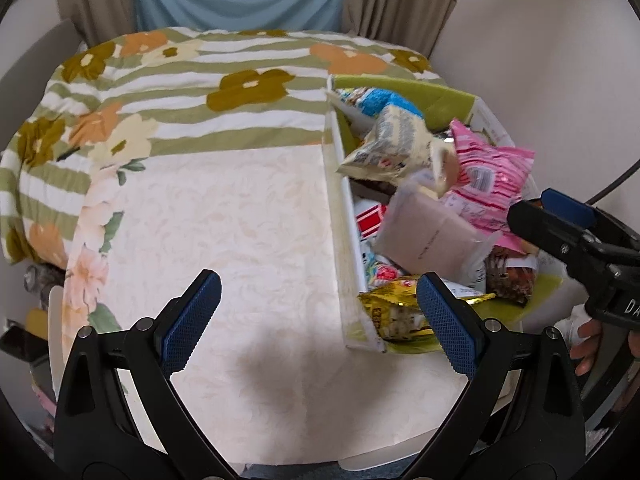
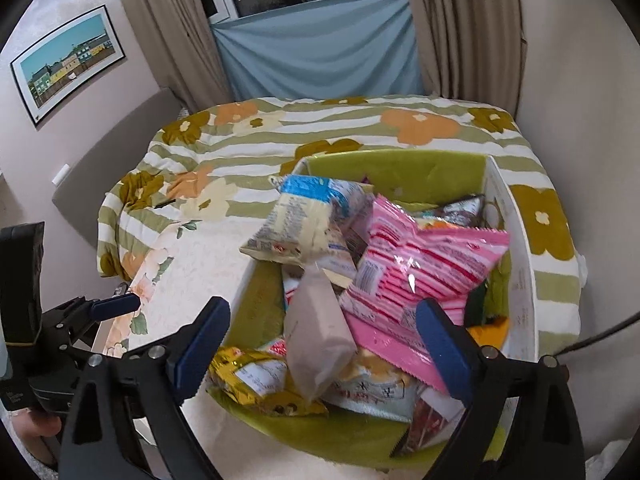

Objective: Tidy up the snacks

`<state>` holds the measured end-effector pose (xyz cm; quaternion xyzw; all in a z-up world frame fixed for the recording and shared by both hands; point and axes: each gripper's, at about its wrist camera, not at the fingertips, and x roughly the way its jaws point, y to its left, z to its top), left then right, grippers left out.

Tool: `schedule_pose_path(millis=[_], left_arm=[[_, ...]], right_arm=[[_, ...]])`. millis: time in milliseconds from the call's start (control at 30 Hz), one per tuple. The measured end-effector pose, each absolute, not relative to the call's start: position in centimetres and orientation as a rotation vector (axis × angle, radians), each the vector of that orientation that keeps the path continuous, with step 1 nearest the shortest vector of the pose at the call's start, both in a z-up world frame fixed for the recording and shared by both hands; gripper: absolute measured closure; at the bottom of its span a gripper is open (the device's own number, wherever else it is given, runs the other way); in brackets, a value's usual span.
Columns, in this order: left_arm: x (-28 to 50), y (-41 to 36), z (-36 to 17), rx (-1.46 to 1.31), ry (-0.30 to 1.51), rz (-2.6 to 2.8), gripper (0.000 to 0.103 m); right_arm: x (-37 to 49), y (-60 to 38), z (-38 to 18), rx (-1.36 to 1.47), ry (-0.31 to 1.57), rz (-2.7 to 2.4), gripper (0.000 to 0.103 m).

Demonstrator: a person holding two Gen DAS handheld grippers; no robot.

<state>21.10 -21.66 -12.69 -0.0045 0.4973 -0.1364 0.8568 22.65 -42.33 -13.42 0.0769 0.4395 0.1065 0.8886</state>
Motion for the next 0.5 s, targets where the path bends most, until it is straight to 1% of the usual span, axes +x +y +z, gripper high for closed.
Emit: schedule_pose_path(millis=[100,300,500], left_arm=[[20.3,-21.5,-11.1,0.006,1.000,-0.298,0.005],[17.1,-19.2,-6.4,0.013,0.889,-0.271,0.005],[11.2,-14.8,-1.8,-0.005,0.744,-0.218,0.005]], right_arm=[[21.7,-42.2,-12.5,0.153,0.897,0.200,0.010],[18.8,-41.5,-8.7,0.147,0.806,0.158,0.010],[14.1,-39.7,-4.4,0.138,0.732,0.117,0.010]])
